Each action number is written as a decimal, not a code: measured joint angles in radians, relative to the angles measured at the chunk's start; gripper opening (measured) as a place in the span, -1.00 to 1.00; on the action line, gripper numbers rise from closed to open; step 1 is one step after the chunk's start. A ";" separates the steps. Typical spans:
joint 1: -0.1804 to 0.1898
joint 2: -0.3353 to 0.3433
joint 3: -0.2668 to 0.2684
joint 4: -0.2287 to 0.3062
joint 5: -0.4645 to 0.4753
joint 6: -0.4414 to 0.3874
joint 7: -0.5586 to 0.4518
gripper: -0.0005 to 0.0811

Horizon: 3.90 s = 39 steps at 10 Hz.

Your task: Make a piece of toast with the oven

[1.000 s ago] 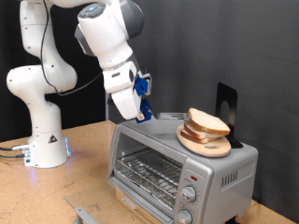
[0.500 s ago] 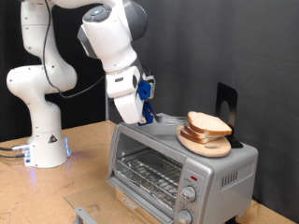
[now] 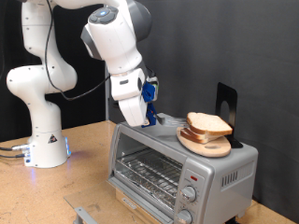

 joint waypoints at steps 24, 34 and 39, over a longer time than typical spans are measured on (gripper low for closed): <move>0.031 0.059 0.151 -0.007 0.006 0.419 -0.044 0.08; 0.029 -0.097 0.139 -0.119 0.083 0.379 -0.098 -0.02; 0.027 -0.088 0.138 -0.117 0.082 0.292 -0.058 -0.02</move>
